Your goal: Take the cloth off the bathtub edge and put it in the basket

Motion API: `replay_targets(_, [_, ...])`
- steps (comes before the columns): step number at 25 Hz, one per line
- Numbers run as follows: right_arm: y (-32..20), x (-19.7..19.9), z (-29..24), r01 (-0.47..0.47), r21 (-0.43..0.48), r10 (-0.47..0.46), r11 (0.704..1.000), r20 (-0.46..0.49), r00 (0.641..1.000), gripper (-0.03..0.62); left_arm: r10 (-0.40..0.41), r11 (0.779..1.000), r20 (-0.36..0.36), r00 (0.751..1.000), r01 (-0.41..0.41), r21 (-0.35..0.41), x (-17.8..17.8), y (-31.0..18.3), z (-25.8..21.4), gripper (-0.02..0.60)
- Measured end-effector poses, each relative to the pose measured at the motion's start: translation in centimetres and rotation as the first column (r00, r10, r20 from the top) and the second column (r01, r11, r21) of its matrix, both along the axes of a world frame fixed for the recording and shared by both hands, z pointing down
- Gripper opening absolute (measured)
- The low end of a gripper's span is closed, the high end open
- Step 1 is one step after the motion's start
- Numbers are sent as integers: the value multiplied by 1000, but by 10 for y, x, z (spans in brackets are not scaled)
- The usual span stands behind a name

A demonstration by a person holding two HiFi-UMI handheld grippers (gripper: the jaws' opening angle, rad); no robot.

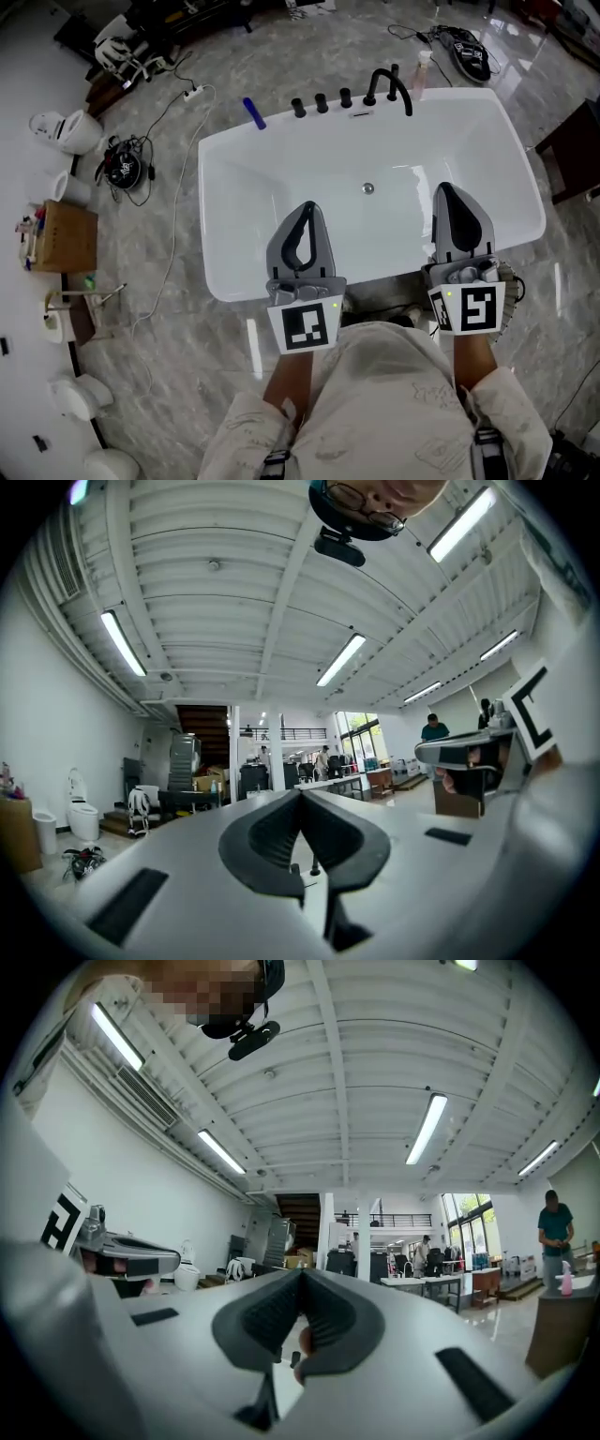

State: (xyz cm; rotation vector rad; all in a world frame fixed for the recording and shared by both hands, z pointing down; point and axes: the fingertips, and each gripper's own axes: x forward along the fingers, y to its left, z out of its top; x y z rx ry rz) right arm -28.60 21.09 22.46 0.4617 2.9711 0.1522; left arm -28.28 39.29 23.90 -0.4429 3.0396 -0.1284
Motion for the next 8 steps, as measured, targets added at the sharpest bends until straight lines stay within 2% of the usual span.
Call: replay_targets(8, [50, 0, -10, 29, 13, -29, 999, -13, 999, -11, -23, 999, -20, 1000, 24, 28, 5, 51, -7, 3])
